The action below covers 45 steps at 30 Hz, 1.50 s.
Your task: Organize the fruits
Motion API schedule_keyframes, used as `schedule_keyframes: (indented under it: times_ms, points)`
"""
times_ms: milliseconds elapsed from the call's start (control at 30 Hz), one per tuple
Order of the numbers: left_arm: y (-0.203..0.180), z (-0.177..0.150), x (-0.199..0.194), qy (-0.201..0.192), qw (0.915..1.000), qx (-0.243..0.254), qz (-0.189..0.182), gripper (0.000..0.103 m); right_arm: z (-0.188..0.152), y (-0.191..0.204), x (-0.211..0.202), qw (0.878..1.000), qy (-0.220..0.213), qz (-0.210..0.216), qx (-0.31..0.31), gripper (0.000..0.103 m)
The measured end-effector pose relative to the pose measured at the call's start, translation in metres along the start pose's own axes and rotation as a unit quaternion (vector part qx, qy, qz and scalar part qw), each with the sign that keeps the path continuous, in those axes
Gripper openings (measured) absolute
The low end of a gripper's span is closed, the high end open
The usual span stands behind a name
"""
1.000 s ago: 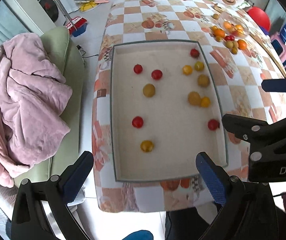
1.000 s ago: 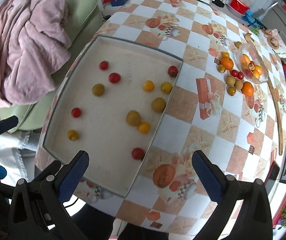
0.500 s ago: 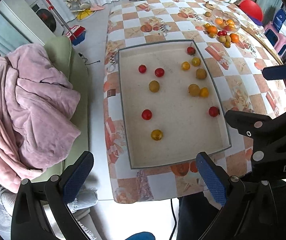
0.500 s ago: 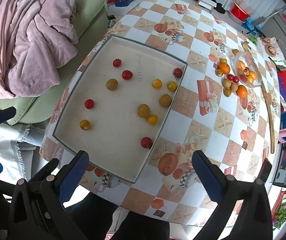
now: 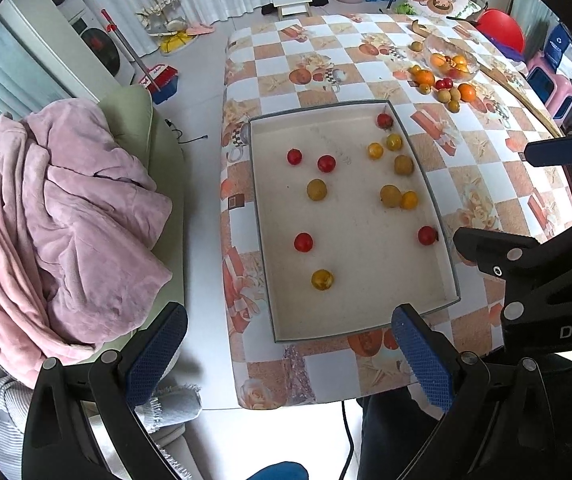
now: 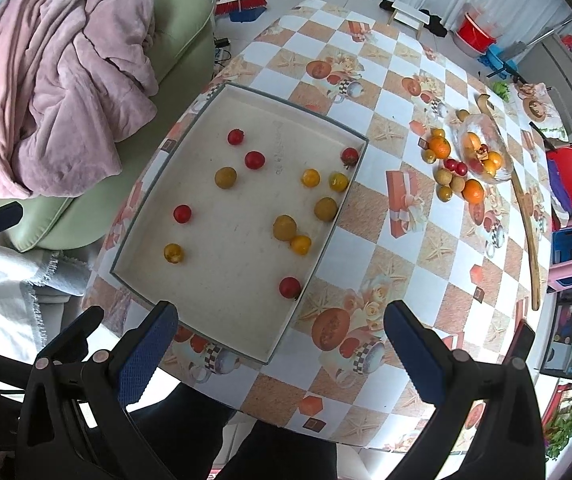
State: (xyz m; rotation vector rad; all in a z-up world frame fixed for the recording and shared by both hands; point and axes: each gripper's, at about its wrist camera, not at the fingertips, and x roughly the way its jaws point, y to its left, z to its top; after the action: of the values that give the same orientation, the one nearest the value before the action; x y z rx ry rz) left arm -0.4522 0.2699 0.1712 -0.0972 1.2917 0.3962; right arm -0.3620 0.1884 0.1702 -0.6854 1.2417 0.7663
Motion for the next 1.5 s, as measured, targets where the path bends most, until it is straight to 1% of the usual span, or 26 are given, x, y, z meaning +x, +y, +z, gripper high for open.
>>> schedule_keyframes:
  times_ms: [700,1000,1500]
  points:
    - [-0.004,-0.005,-0.007,-0.008,0.9999,0.000,-0.008,0.103,-0.002,0.002,-0.004,1.000,-0.004,-0.002,0.001,0.103]
    - [-0.007,-0.004,-0.009,-0.014,0.9998,0.010,-0.015,0.103,-0.002,0.003,-0.009,1.000,-0.006,-0.004,0.002,0.103]
    - [-0.010,-0.004,-0.008,-0.016,0.9995,0.017,-0.022,0.103,-0.008,0.000,-0.011,1.000,-0.009,-0.007,0.017,0.103]
